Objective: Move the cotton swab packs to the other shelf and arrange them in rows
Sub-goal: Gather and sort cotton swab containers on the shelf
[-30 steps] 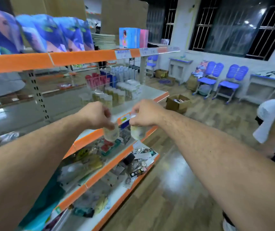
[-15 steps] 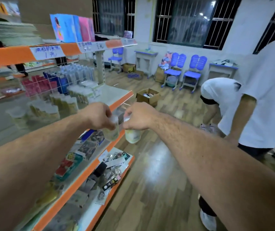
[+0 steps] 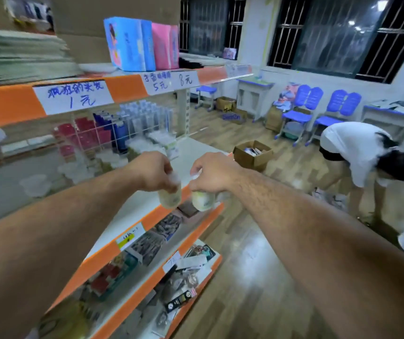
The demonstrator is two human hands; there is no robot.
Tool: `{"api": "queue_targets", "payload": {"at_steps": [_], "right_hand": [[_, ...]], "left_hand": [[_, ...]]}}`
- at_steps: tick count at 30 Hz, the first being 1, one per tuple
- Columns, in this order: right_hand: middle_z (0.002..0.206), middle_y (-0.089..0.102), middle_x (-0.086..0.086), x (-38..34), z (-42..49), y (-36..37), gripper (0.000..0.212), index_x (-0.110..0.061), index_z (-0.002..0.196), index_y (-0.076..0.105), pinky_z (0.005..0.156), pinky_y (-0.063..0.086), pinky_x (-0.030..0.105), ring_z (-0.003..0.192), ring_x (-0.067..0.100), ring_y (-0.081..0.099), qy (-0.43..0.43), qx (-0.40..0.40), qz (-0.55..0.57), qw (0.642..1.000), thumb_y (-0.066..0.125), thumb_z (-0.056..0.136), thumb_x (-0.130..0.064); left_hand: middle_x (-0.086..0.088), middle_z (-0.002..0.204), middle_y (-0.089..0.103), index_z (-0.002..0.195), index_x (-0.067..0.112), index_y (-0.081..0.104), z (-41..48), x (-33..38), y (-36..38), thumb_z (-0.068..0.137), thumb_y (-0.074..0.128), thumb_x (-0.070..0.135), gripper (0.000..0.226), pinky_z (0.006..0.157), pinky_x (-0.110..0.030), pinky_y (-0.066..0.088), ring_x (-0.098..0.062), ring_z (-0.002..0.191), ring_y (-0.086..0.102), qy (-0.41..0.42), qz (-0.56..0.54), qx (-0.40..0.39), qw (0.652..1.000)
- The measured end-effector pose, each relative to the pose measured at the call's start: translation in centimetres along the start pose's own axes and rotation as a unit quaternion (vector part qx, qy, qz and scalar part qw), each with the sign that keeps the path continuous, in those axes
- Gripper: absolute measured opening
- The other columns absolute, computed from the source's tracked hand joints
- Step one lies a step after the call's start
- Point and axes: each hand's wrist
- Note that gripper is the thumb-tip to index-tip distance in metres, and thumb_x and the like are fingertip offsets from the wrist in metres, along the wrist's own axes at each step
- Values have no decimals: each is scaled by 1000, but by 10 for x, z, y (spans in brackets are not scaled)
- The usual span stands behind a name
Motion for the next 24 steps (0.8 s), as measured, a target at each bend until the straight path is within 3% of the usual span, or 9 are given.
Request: {"api": "queue_targets", "payload": {"at_steps": [3,5,7,10,13,15,19,24], "right_hand": [[122,60,-6,-9,49,6,41,-25,115,68,74,55,30,89,15,61,-53,-20,22,998,71,77,-41],[119,63,-1,-23,78,10,41,-21,112,69,80,55,32,93,17,62,-98,-36,14,994,71,77,-41],[112,65,1,-38,103,15,43,-16,111,68,80,55,32,93,18,62,-140,-62,-2,988,70,77,-43],[94,65,2,-61,134,22,38,-15,92,69,64,54,27,75,15,61,-186,-96,-25,977,67,74,-49],[116,66,2,-84,150,31,41,-22,110,71,86,56,33,97,18,62,-252,-138,-36,957,67,78,-47],[114,65,-2,-97,153,35,38,-24,112,69,87,54,30,97,16,60,-294,-143,-22,945,71,79,-42],[103,57,-9,-115,153,45,39,-26,111,66,84,53,28,91,12,57,-334,-153,27,930,77,76,-37],[96,61,-2,-127,157,56,35,-20,101,62,73,53,34,81,10,57,-350,-156,33,923,78,74,-35]], "left_hand": [[0,80,66,81,20,66,15,-27,-4,71,83,39,27,60,-27,43,-16,69,59,-59,0,10,998],[-1,87,68,85,21,67,18,-45,-9,73,82,39,26,64,-29,47,-17,76,61,-110,0,5,994],[2,87,66,79,24,65,14,-63,-16,73,81,42,25,60,-27,42,-13,76,60,-161,7,5,987],[7,86,63,78,24,66,-3,-83,-22,73,81,42,24,61,-26,41,-11,78,58,-232,4,32,972],[3,91,63,83,20,67,-29,-97,-23,71,83,39,28,65,-25,41,-15,84,58,-309,-1,55,950],[0,91,64,83,18,69,-47,-106,-22,70,82,40,29,62,-25,41,-14,80,57,-348,5,57,936],[-2,99,68,95,18,72,-71,-118,-23,71,81,41,35,76,-30,51,-18,88,61,-408,12,68,910],[0,114,63,116,21,66,-86,-129,-19,74,81,39,48,77,-26,42,-17,99,56,-432,6,92,897]]}}
Point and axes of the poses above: each hand's wrist, its own z-axis towards the middle knuckle, its own y-axis out of the palm, x = y × z
